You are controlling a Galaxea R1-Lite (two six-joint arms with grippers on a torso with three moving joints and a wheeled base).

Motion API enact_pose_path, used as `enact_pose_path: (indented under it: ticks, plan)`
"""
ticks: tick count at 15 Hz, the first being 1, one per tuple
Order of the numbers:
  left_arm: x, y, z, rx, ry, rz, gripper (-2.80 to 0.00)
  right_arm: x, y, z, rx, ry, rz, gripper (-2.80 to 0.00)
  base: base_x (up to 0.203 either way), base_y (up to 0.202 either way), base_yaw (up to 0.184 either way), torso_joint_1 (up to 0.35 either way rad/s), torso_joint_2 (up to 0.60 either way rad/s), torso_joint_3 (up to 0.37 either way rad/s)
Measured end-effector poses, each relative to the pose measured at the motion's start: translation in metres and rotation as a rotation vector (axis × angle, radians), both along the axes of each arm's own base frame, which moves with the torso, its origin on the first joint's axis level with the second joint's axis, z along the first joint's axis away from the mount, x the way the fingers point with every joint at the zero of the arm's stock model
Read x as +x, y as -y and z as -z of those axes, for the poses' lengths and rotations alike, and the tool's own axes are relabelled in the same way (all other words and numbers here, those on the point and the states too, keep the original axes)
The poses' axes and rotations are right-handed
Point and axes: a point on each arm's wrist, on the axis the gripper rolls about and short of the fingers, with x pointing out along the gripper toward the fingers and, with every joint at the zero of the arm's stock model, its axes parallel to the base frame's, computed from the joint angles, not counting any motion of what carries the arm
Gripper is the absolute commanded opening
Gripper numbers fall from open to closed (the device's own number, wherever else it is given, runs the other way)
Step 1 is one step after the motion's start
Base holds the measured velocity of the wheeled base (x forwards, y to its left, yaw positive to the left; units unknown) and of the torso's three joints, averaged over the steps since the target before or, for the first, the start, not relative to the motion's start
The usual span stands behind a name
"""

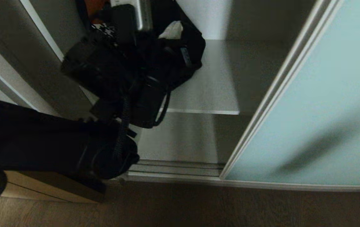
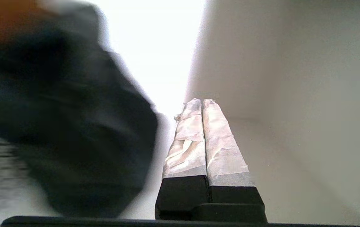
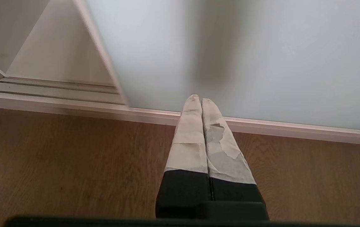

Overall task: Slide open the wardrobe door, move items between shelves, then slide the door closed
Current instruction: Open the door

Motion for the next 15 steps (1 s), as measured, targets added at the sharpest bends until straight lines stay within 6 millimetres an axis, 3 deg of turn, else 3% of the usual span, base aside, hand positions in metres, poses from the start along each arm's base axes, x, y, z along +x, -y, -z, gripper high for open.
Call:
enact_pose_path:
  ticks: [3,6,10,15]
  plan:
    - [-0.004,-0.062,0.002,0.045,-0.065,-0.149,-2.8,0.0,0.0,0.0,0.0,0.0,0.0,-2.8,0.0,0.0,0.0,0.0,0.0,0.0]
    - [-0.031,-0.126,0.023,0.1,-0.153,-0.313,-2.8,0.0,0.0,0.0,0.0,0.0,0.0,-2.8,0.0,0.0,0.0,0.0,0.0,0.0]
    - [-0.104,-0.178,0.048,0.109,-0.214,-0.476,-2.8,0.0,0.0,0.0,0.001,0.0,0.0,-2.8,0.0,0.0,0.0,0.0,0.0,0.0]
    - [-0.193,-0.217,0.091,0.056,-0.233,-0.619,-2.8,0.0,0.0,0.0,0.0,0.0,0.0,-2.8,0.0,0.0,0.0,0.0,0.0,0.0]
